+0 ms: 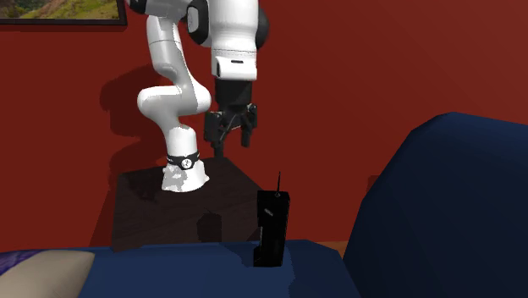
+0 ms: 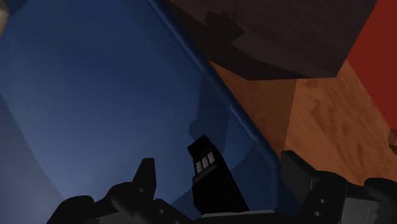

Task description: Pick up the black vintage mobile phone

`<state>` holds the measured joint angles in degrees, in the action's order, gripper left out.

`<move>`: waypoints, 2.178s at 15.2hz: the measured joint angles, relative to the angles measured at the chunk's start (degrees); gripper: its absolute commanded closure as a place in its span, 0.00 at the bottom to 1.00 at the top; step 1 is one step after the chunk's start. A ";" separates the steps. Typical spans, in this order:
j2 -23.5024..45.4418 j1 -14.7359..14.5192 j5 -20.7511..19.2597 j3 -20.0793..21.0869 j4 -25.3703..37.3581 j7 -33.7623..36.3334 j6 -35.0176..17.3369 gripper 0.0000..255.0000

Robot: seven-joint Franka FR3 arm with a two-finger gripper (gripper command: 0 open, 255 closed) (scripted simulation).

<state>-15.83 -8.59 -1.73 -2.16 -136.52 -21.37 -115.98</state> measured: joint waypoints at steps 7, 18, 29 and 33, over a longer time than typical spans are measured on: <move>14.16 -2.64 0.19 0.94 5.45 -10.47 -9.23 0.00; 19.58 -2.85 0.16 1.13 4.20 -11.76 -16.03 1.00; 18.46 -2.82 0.17 1.11 4.56 -11.86 -14.53 1.00; 16.37 -2.92 0.20 1.20 5.54 -11.75 -11.45 1.00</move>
<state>0.54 -11.50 -1.53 -0.96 -130.98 -33.12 -127.44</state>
